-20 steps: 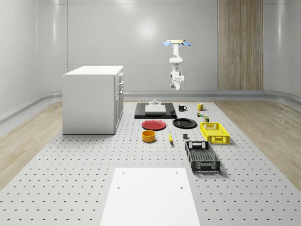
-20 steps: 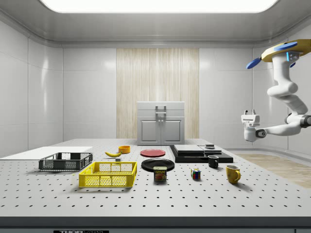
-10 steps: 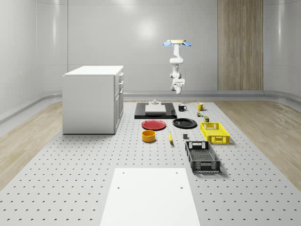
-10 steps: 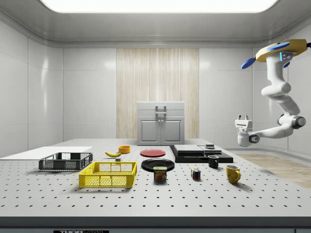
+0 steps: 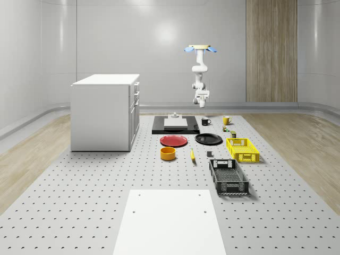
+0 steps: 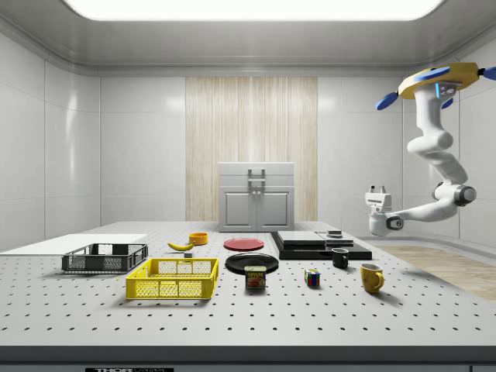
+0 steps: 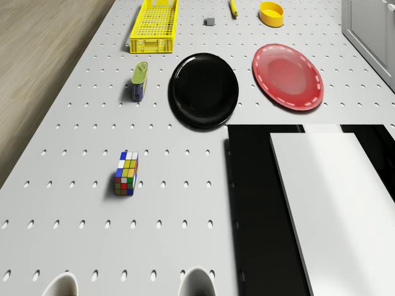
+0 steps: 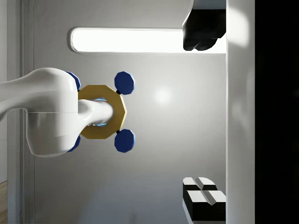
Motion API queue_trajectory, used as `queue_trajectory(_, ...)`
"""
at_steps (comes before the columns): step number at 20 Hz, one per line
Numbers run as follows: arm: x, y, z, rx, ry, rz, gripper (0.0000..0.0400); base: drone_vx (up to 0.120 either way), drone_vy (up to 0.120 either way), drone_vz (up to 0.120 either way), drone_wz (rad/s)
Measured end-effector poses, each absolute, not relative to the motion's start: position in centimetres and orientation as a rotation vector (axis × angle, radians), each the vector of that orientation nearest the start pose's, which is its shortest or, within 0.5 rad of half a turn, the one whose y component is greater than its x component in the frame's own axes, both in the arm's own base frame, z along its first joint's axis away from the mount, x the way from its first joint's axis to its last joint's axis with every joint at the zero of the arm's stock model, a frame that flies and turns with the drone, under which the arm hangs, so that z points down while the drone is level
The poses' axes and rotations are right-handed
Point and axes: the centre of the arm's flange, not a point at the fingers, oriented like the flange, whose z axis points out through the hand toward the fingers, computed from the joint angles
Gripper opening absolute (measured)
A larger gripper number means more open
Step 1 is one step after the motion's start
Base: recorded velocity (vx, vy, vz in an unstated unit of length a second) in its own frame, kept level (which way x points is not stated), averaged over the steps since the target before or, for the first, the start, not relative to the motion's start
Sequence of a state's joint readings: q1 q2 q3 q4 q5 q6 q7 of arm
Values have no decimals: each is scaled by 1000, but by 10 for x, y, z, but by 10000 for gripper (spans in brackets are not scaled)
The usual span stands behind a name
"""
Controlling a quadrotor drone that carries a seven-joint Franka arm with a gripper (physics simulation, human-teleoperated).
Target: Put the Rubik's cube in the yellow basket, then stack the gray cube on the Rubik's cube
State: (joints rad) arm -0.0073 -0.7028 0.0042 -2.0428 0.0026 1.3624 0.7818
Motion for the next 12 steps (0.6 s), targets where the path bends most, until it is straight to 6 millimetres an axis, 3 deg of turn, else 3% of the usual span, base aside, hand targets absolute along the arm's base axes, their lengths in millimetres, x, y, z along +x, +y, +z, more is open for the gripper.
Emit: queue_trajectory(12,303,0,691,-2893,1198,-47,400,120,0,0,0)
